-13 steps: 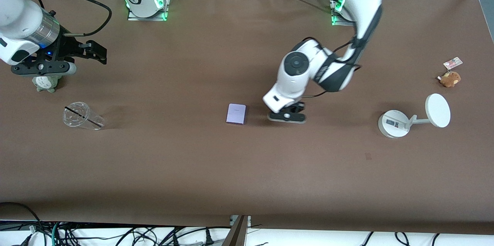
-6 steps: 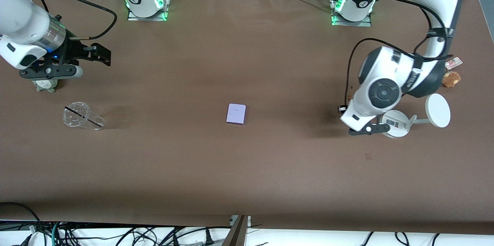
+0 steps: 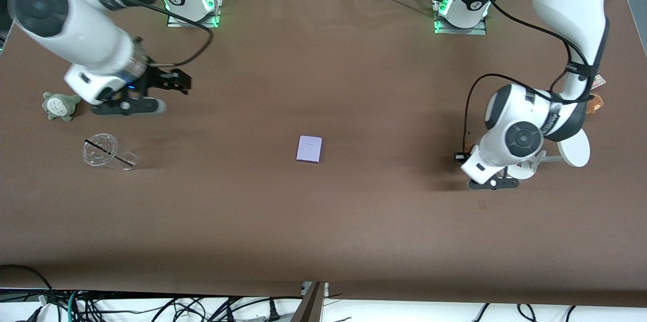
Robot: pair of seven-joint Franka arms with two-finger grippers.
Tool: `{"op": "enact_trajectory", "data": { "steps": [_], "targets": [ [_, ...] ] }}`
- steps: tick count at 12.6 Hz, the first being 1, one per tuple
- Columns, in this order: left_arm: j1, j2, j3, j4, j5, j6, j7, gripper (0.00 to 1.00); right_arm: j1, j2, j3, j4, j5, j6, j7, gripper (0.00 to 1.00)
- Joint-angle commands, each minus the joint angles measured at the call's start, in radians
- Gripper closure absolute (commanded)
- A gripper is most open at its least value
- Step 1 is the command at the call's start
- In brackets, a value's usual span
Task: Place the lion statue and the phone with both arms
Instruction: 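Carry the lion to the white lamp base and release it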
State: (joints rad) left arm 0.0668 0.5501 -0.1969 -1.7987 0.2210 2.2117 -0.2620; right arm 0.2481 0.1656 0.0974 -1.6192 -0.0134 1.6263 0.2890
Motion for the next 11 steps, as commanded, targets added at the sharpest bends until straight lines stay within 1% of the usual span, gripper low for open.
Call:
{"op": "enact_trajectory", "data": {
  "steps": [1, 2, 3, 4, 6, 7, 8, 11],
  "targets": [
    [0.044, -0.018, -0.019, -0.146, 0.026, 0.224, 0.07, 0.81, 0.074, 0.124, -0.002, 0.116, 0.0, 0.009, 0.082, 0.0],
    [0.044, -0.019, -0.019, -0.148, 0.026, 0.224, 0.073, 0.8, 0.097, 0.15, -0.002, 0.12, 0.0, 0.047, 0.125, 0.0],
    [0.044, -0.019, -0.019, -0.148, 0.026, 0.224, 0.075, 0.69, 0.115, 0.176, -0.002, 0.121, 0.001, 0.097, 0.169, 0.0],
    [0.045, -0.019, -0.019, -0.146, 0.026, 0.224, 0.072, 0.01, 0.129, 0.205, -0.002, 0.121, 0.003, 0.14, 0.203, 0.0],
    [0.045, -0.029, -0.019, -0.143, 0.026, 0.207, 0.072, 0.0, 0.166, 0.276, -0.002, 0.121, 0.001, 0.239, 0.281, 0.0],
    [0.045, -0.051, -0.019, -0.139, 0.026, 0.183, 0.07, 0.0, 0.181, 0.311, -0.002, 0.121, 0.0, 0.286, 0.315, 0.0],
    [0.045, -0.08, -0.021, -0.127, 0.026, 0.136, 0.07, 0.0, 0.192, 0.345, -0.002, 0.121, 0.0, 0.334, 0.332, 0.0],
    [0.044, -0.156, -0.024, -0.041, 0.024, -0.097, 0.073, 0.0, 0.23, 0.451, -0.002, 0.13, -0.002, 0.508, 0.349, 0.0]
  ]
}}
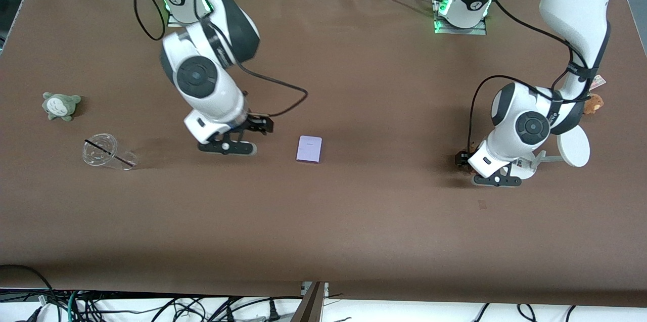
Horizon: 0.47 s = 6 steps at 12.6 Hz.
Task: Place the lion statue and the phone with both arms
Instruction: 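Carry the lion to the white lamp base and release it, then grasp the phone with the right gripper while the left gripper returns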
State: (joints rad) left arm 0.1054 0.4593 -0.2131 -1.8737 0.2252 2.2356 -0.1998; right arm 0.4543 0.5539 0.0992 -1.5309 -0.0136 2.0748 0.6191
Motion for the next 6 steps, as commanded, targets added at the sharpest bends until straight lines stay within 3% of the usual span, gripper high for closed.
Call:
{"op": "enact_trajectory", "data": {
  "steps": [1, 6],
  "targets": [
    [0.003, -0.088, -0.009, 0.068, 0.02, -0.204, 0.011, 0.0, 0.032, 0.101, -0.004, 0.041, -0.002, 0.124, 0.019, 0.0],
    [0.003, -0.299, -0.061, 0.085, 0.003, -0.405, 0.011, 0.0, 0.056, 0.213, -0.007, 0.043, -0.006, 0.287, 0.037, 0.0]
  ]
}}
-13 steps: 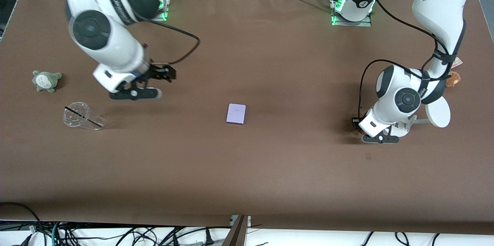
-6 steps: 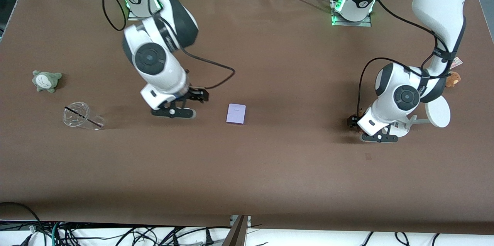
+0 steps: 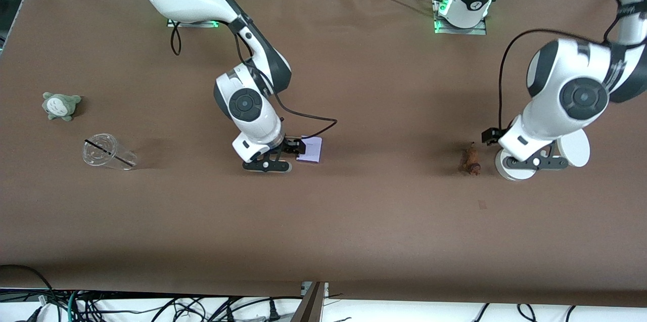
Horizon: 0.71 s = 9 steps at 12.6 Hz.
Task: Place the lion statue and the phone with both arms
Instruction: 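Grasp the phone with the right gripper while the left gripper returns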
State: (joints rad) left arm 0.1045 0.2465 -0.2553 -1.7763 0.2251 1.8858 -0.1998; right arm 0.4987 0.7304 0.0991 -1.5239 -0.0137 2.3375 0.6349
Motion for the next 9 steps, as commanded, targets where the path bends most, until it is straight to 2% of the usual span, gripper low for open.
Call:
{"op": "enact_trajectory", "data": {
  "steps": [1, 3, 4, 5, 7, 9],
  "targets": [
    [0.004, -0.123, -0.019, -0.011, 0.003, -0.085, 0.013, 0.0, 0.018, 0.053, -0.007, 0.039, -0.009, 0.048, 0.02, 0.0],
    [0.009, -0.148, -0.009, 0.059, -0.028, -0.154, 0.089, 0.0, 0.044, 0.105, -0.01, 0.094, -0.012, 0.046, 0.02, 0.0],
    [0.012, -0.147, 0.014, 0.101, -0.099, -0.184, 0.133, 0.0, 0.057, 0.131, -0.012, 0.122, -0.012, 0.046, 0.022, 0.0],
    [0.0, -0.174, 0.065, 0.107, -0.171, -0.188, 0.167, 0.0, 0.067, 0.153, -0.013, 0.145, -0.012, 0.046, 0.023, 0.0],
    [-0.099, -0.229, 0.174, 0.1, -0.185, -0.186, 0.172, 0.0, 0.083, 0.175, -0.022, 0.166, -0.012, 0.046, 0.023, 0.0],
    [-0.181, -0.245, 0.289, 0.101, -0.217, -0.174, 0.171, 0.0, 0.095, 0.194, -0.024, 0.177, -0.035, 0.046, 0.02, 0.0]
  ]
}}
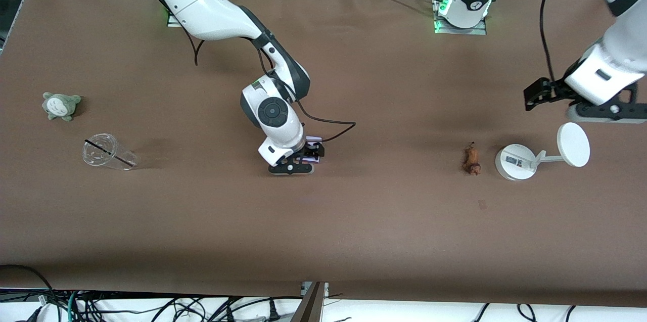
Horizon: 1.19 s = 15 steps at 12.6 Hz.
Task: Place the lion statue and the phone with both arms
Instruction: 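Grasp the phone with the right gripper while the left gripper returns, then carry the phone toward the clear cup with the right gripper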
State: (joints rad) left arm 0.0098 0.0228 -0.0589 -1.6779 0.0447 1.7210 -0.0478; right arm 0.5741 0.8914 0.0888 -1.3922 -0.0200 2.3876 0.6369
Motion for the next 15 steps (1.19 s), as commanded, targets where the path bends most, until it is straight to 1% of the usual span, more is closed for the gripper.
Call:
{"op": "enact_trajectory", "data": {
  "steps": [1, 2, 4, 6, 9, 10, 11, 12, 14, 15],
  "targets": [
    [-0.097, -0.021, 0.096, 0.001, -0.019, -0.009, 0.02, 0.0, 0.024, 0.047, -0.012, 0.059, -0.049, -0.005, 0.017, 0.0],
    [-0.076, -0.018, 0.094, 0.003, -0.009, -0.011, 0.031, 0.0, 0.03, 0.063, -0.014, 0.076, -0.054, -0.005, 0.017, 0.0],
    [-0.004, -0.021, 0.0, 0.001, 0.015, -0.043, 0.036, 0.0, 0.038, 0.086, -0.012, 0.108, -0.06, -0.005, 0.017, 0.0],
    [0.004, -0.005, -0.007, 0.029, 0.038, -0.05, 0.04, 0.0, 0.044, 0.092, -0.012, 0.111, -0.06, -0.004, 0.017, 0.0],
    [0.006, 0.0, -0.004, 0.032, 0.038, -0.055, 0.042, 0.0, 0.047, 0.093, -0.014, 0.111, -0.06, -0.002, 0.017, 0.01],
    [0.006, -0.001, -0.001, 0.03, 0.038, -0.057, 0.04, 0.0, 0.044, 0.092, -0.014, 0.111, -0.06, -0.002, 0.017, 0.23],
    [0.009, 0.0, 0.002, 0.03, 0.037, -0.064, 0.043, 0.0, 0.04, 0.089, -0.014, 0.111, -0.058, -0.005, 0.017, 0.55],
    [0.016, 0.0, 0.002, 0.03, 0.026, -0.066, 0.042, 0.0, 0.04, 0.08, -0.015, 0.111, -0.058, -0.019, 0.017, 0.69],
    [0.015, 0.005, -0.005, 0.032, 0.024, -0.066, 0.042, 0.0, 0.036, 0.034, -0.037, 0.111, -0.057, -0.109, 0.015, 0.7],
    [0.015, 0.005, -0.009, 0.032, 0.024, -0.067, 0.043, 0.0, 0.036, -0.012, -0.047, 0.111, -0.055, -0.172, 0.015, 0.7]
  ]
}}
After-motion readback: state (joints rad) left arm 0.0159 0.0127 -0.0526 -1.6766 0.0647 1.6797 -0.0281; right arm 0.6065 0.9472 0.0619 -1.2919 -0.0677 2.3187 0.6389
